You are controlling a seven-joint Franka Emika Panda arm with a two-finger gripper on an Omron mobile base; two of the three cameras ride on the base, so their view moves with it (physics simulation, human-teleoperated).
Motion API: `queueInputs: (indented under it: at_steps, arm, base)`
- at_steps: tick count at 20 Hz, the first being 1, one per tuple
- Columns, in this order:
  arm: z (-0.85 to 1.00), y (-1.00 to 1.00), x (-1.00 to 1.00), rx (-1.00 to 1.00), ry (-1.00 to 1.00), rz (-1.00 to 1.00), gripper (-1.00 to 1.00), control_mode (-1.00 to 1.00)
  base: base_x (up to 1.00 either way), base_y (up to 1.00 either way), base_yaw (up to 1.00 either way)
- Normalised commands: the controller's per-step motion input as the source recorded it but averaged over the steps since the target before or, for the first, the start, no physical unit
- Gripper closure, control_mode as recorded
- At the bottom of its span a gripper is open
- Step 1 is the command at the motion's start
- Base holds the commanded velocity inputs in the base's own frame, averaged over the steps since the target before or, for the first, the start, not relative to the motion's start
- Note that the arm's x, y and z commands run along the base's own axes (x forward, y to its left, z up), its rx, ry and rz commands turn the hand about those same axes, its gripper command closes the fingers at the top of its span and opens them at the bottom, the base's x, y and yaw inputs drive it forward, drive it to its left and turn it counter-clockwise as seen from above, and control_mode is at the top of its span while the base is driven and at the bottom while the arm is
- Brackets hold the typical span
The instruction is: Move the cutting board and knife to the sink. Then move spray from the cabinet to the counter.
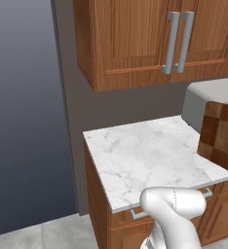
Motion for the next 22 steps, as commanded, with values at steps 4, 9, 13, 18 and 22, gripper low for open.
queueInputs:
  at_steps: [4, 9, 13, 18, 22]
  arm:
    - [0.00, 0.00, 0.02, 0.00, 0.00, 0.00, 1.00, -1.00]
    - [0.00, 0.00, 0.00, 0.00, 0.00, 0.00, 1.00, -1.00]
    - [0.00, 0.00, 0.00, 0.00, 0.00, 0.00, 1.00, 1.00]
    - [0.00, 0.00, 0.00, 0.00, 0.00, 0.00, 1.00, 1.00]
    - [0.00, 0.00, 0.00, 0.00, 0.00, 0.00, 1.00, 1.00]
  base:
    - [0.00, 0.00, 0.00]
    - [0.00, 0.00, 0.00]
    - [0.00, 0.00, 0.00]
    - [-0.20, 0.00, 0.00]
    - [-0.56, 0.00, 0.00]
